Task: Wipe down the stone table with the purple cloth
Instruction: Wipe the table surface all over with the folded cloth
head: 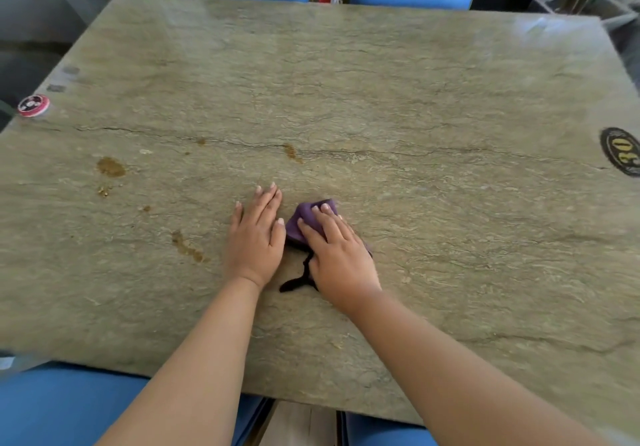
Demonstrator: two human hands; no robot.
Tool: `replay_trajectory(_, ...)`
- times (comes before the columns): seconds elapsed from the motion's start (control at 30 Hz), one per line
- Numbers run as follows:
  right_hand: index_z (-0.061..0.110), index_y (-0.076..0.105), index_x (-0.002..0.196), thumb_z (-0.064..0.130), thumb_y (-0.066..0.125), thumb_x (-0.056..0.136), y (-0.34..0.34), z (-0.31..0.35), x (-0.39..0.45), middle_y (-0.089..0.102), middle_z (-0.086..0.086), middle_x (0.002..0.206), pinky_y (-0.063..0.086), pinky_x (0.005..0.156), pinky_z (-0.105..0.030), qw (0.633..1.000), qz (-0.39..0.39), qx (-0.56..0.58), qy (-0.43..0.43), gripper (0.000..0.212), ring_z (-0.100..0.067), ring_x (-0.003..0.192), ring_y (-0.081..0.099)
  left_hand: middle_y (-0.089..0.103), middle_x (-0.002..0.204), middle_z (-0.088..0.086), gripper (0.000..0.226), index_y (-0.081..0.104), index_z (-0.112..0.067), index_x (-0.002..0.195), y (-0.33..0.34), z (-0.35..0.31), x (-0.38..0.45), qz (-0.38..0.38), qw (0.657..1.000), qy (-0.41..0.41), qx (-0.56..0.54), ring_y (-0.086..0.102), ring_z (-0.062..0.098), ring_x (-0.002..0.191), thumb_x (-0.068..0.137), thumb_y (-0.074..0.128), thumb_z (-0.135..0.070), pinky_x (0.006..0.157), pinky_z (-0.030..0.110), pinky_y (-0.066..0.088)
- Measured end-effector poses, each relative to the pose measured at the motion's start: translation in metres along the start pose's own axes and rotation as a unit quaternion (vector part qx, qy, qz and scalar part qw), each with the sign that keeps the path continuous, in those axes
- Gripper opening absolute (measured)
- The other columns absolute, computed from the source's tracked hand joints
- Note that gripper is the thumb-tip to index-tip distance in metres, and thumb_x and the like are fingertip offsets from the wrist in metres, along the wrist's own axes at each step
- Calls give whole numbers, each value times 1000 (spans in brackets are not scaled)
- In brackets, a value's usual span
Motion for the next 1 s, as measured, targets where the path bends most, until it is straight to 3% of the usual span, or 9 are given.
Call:
replay_trajectory(0.07,24,28,149,19,41,92,-2,-15,3,18,-5,158,-8,119,-36,999,6,-36,-10,59,-20,148,4,29,156,-7,62,41,-17,146,0,0,0,-1,1000,0,0,18,13,147,92,15,-36,120,42,11)
replay_trajectory(0.2,22,11,152,18,36,93,-24,-80,46,4,-7,160,-15,117,-46,981,-29,-96,164,64,-24,147,-9,25,158,-9,61,36,-20,148,0,1,-1,6,1000,-8,7,10,8,148,93,15,-37,121,39,7)
replay_trajectory(0.3,22,9,153,19,31,94,-23,-98,76,-3,-8,161,-15,117,-41,967,-24,-54,247,63,-22,147,-13,21,159,-10,62,33,-21,149,1,0,-3,13,1000,-11,22,8,7,148,93,13,-39,122,39,7)
replay_trajectory(0.4,27,15,152,19,36,93,-14,-74,90,1,-3,161,-11,119,-37,987,0,-25,161,63,-19,147,-9,23,158,-9,63,33,-20,149,1,-2,-5,14,1000,-8,19,10,8,148,92,13,-39,121,39,6)
replay_trajectory(0.5,34,34,146,14,40,91,-9,-51,69,19,4,158,-9,119,-33,999,33,7,5,58,-13,147,4,23,159,-8,64,34,-19,149,1,-2,-5,16,1000,-6,11,10,8,148,91,14,-39,121,38,5)
replay_trajectory(0.57,35,47,138,9,42,89,-15,-59,49,31,7,153,-10,118,-31,998,47,38,-33,56,-10,146,11,22,159,-9,65,33,-19,149,1,-3,-4,18,1000,-4,9,8,8,148,91,13,-39,121,38,4)
replay_trajectory(0.73,27,55,133,0,42,88,-33,-92,21,40,3,148,0,118,-26,990,-62,63,108,55,-19,144,20,20,160,-6,67,31,-18,150,5,-2,-4,24,999,3,33,8,11,148,90,12,-43,121,42,5)
replay_trajectory(0.87,30,59,129,-1,40,87,-14,-57,12,41,10,148,11,115,-21,982,-48,112,141,55,-14,143,20,22,159,-4,72,28,-19,151,5,-2,-4,37,999,17,32,10,17,149,88,11,-49,121,45,5)
replay_trajectory(1.0,28,74,106,-10,40,80,2,-24,-12,55,17,134,18,112,-16,958,-8,230,170,58,0,136,31,25,158,-6,69,28,-23,151,0,-3,-5,73,996,35,-36,8,18,149,91,14,-55,119,45,-3)
Point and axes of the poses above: each hand's wrist, its own x-axis towards the middle knuckle, its own y-axis out of the palm, z = x × y, the point moved 8 cm from there along x, towards the middle knuckle
